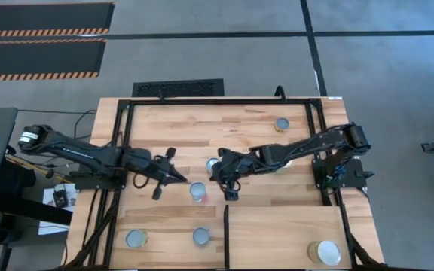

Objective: Pick and place cans onto a shelf
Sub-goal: Adjust the shelf

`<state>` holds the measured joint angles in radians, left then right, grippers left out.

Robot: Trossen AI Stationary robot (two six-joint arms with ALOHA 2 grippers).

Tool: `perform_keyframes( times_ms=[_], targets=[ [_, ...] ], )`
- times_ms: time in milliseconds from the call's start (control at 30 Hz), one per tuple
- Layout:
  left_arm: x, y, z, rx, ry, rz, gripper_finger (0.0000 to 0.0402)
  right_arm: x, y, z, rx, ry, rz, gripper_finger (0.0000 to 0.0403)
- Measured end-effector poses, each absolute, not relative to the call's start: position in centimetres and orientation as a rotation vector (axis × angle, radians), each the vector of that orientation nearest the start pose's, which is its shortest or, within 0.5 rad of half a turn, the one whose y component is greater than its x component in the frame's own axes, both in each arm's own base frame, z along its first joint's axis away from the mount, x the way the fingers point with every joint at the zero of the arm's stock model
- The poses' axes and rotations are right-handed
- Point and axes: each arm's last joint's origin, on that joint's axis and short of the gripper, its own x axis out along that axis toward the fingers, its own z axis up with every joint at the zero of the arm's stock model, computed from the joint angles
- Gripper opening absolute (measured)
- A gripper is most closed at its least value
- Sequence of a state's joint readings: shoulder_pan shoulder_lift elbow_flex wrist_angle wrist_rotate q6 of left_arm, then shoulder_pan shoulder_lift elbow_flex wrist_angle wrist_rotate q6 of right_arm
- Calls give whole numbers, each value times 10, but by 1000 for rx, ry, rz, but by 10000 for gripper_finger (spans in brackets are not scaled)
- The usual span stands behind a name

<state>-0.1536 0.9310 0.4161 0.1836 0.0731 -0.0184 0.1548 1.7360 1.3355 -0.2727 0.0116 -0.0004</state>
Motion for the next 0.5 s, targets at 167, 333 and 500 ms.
perform_keyframes(
  times_ms=[167,333,500],
  targets=[
    [174,-23,197,-43,286,-136,6,407,71,251,-66,776,167,22],
    [164,-17,186,-39,281,-63,1,430,88,247,-125,786,220,68],
    [160,-14,181,-40,286,-44,1,448,95,239,-165,834,237,129]
  ],
)
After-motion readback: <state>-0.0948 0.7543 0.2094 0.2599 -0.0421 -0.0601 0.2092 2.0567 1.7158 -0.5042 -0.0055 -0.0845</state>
